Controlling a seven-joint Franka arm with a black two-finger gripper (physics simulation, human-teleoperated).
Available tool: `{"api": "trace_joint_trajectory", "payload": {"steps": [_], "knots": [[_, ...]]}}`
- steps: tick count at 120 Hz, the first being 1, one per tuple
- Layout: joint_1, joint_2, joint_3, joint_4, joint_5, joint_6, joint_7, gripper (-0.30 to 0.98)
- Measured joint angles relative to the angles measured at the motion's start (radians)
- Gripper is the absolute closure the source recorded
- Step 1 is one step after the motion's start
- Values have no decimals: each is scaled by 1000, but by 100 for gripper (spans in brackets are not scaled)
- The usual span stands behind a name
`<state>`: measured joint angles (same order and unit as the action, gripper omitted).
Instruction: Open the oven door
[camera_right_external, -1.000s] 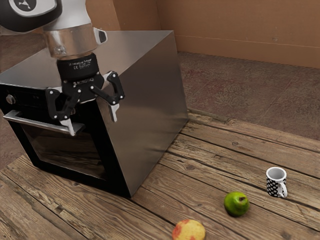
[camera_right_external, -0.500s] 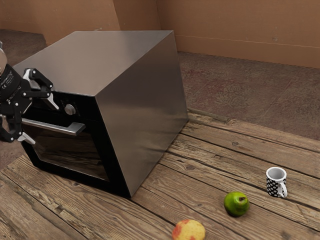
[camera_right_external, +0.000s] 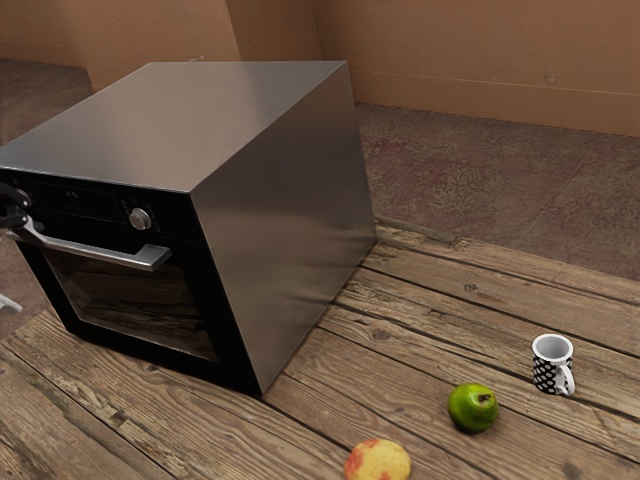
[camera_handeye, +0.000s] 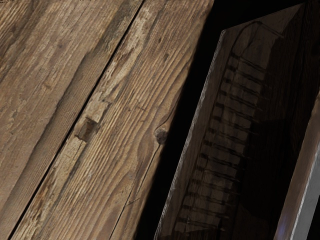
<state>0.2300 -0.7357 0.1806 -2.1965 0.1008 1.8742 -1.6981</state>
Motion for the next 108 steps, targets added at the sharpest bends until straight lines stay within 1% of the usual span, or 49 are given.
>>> {"api": "trace_joint_trajectory", "payload": {"steps": [6, 21, 31, 39, 71, 108], "knots": [[1, 8, 0, 1, 3, 7, 23, 0], [-15, 24, 0, 0, 48, 39, 90, 0], [-19, 38, 1, -1, 66, 63, 135, 0], [-25, 53, 18, -2, 74, 81, 167, 0], [-19, 89, 28, -1, 84, 135, 266, 0], [-27, 118, 31, -13, 79, 199, 337, 0]]}}
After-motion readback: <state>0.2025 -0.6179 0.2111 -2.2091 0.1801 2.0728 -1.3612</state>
